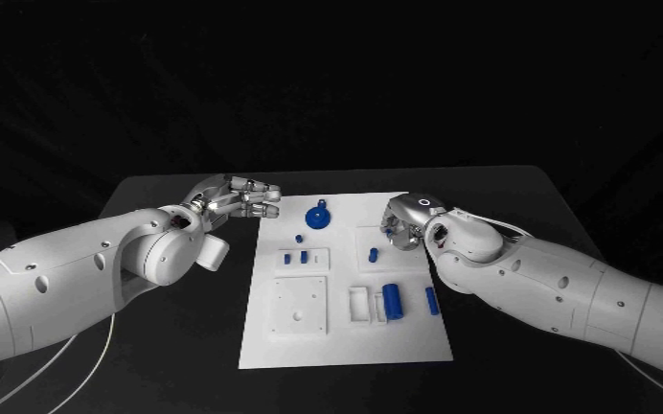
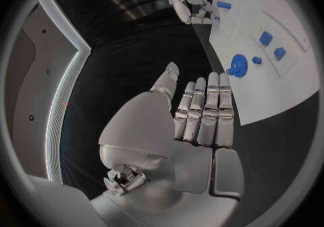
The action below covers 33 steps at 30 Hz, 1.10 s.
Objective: Assemble the parts on the task board
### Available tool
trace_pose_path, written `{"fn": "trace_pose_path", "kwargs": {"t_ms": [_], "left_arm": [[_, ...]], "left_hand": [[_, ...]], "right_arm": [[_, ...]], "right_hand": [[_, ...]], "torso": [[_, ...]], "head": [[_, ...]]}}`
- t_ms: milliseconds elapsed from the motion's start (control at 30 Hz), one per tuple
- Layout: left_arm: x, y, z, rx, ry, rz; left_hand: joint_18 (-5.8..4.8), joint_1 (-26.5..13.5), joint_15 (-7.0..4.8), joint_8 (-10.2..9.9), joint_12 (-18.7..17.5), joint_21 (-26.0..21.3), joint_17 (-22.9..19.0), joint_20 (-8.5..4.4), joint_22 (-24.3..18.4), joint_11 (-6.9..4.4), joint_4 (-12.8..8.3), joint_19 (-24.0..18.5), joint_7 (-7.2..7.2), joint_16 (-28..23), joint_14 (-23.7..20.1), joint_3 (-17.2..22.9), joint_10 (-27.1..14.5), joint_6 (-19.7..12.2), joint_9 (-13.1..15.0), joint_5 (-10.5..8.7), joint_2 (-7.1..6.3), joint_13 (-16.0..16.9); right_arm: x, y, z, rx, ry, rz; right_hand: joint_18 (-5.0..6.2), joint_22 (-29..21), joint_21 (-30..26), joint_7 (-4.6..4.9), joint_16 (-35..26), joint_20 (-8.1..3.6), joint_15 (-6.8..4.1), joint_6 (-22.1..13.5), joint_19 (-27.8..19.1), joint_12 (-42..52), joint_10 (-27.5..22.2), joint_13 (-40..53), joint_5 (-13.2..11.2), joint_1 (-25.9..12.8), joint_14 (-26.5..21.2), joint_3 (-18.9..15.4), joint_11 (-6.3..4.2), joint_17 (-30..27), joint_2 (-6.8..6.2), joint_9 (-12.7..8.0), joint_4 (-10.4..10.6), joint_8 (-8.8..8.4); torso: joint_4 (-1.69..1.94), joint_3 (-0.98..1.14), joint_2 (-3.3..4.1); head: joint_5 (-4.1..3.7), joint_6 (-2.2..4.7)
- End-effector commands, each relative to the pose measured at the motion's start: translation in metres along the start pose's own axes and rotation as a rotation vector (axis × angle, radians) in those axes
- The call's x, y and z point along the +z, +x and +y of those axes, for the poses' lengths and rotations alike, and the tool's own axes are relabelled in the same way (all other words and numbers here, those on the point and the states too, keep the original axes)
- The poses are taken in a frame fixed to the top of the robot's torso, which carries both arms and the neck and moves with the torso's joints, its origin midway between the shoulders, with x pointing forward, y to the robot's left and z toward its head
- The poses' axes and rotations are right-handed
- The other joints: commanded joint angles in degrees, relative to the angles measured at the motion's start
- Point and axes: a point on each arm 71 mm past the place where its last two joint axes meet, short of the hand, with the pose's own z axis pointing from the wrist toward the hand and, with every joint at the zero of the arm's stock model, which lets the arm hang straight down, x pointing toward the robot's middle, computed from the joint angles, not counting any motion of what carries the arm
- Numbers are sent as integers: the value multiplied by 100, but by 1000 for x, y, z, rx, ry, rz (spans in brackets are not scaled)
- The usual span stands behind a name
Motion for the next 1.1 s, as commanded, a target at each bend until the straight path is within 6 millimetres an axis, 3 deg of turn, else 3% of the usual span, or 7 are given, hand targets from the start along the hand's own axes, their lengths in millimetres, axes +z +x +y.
{"fn": "trace_pose_path", "kwargs": {"t_ms": [33,667,900,1100], "left_arm": [[1,1,-3,-5,16,3],[1,-4,-2,-1,14,-13],[2,-6,-2,1,16,-22],[4,-5,-2,3,20,-26]], "left_hand": [[-83,59,-6,-12,4,19,1,29,-5,-9,-11,22,-9,-21,-42,-31,-43,-29,3,24,9,9],[-83,55,-2,-13,5,30,1,33,-39,-5,-14,14,-7,-21,-51,-28,-55,-50,2,36,5,9],[-83,55,-2,-13,5,30,1,33,-39,-5,-14,14,-7,-21,-51,-28,-55,-50,2,36,5,9],[-82,58,-1,-12,5,52,1,35,-88,-5,-17,9,-8,-21,-54,-17,-54,-39,3,43,3,9]], "right_arm": [[-1,-2,3,36,-17,-12],[-5,-38,4,152,-31,-96],[-9,-45,25,180,-94,-133],[-14,-44,48,197,-153,-139]], "right_hand": [[29,4,-30,11,-35,-46,-49,42,316,18,211,3,-4,-38,-3,34,-160,3,-5,10,-7,20],[36,22,-45,6,-81,-66,-70,53,318,18,224,2,56,-50,-5,31,-166,-10,-13,15,-9,20],[41,22,-61,5,-100,-74,-78,56,317,17,223,1,75,-45,-8,29,-165,-18,-14,15,-16,21],[45,26,-69,5,-112,-80,-84,58,320,17,224,0,90,-44,-6,20,-165,-21,-10,13,-19,20]], "torso": [[-5,-1,-2],[-3,-8,-2],[2,-5,-5],[3,-15,-14]], "head": [[-1,1],[21,30],[175,35],[306,0]]}}
